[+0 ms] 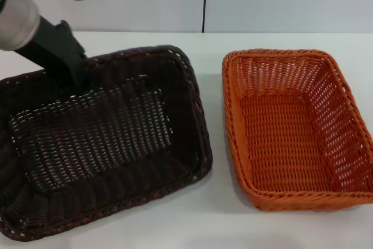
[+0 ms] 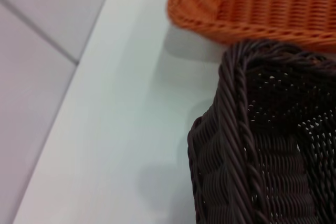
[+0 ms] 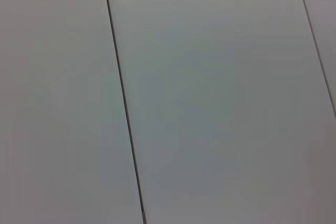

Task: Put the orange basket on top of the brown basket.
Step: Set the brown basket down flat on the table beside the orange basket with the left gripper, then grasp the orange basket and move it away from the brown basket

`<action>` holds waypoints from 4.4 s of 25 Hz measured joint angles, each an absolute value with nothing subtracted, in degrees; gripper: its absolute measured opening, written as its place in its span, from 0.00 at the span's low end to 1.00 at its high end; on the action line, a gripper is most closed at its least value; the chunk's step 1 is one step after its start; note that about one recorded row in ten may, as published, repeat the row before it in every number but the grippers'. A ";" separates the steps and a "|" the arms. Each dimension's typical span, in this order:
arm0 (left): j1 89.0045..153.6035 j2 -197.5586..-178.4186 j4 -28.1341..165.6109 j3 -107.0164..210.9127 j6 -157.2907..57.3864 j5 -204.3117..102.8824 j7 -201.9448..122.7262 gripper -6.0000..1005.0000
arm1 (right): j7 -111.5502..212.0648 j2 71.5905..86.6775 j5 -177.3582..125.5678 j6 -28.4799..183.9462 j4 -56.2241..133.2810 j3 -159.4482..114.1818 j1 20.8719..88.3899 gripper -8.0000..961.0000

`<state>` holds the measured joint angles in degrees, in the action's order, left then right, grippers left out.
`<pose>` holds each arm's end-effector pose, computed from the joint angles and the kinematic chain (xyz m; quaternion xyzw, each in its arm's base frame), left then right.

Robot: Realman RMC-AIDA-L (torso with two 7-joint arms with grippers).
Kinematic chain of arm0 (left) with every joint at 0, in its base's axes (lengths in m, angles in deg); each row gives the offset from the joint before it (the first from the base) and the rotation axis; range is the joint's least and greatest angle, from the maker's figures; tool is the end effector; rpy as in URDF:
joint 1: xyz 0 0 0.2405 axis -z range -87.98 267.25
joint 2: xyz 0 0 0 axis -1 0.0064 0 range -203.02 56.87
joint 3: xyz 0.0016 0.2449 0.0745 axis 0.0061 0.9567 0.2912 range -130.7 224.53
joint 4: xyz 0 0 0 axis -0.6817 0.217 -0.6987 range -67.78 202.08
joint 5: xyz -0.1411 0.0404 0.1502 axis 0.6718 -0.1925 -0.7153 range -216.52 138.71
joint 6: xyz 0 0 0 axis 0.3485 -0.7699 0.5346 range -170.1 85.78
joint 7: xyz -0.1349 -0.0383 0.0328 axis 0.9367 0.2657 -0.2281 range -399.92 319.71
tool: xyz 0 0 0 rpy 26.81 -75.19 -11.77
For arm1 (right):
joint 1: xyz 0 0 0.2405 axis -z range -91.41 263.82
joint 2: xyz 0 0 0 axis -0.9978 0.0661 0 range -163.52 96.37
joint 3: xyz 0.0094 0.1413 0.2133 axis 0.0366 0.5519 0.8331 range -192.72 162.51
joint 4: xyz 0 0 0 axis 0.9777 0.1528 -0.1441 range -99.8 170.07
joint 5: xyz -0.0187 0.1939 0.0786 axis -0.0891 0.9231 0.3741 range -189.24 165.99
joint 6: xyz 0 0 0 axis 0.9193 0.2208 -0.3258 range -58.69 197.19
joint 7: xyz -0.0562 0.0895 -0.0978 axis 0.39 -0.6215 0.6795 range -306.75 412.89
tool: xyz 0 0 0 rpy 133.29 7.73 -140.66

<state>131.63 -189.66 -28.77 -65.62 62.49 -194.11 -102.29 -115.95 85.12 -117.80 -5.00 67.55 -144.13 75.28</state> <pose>-0.1179 0.3669 0.0931 -0.9464 -0.0299 0.2297 0.2252 0.3429 0.2830 0.0254 -0.4746 0.2882 0.3217 0.7669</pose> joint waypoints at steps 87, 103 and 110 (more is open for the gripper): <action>94.02 -191.52 23.61 -42.53 -79.76 -190.70 -44.80 0.80 | -89.95 84.41 -153.23 190.95 128.78 -89.70 47.24 0.76; 93.47 -191.31 23.26 -41.76 -80.03 -190.73 -44.76 0.80 | -89.16 85.18 -157.91 182.48 117.45 -97.41 45.90 0.74; 93.71 -191.28 23.61 -41.93 -80.22 -190.97 -44.76 0.80 | -89.08 85.23 -162.18 178.08 114.79 -99.89 46.12 0.74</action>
<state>93.71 -191.28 23.61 -41.93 -80.22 -190.97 -44.76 -89.08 85.23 -162.18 178.08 114.79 -99.89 46.12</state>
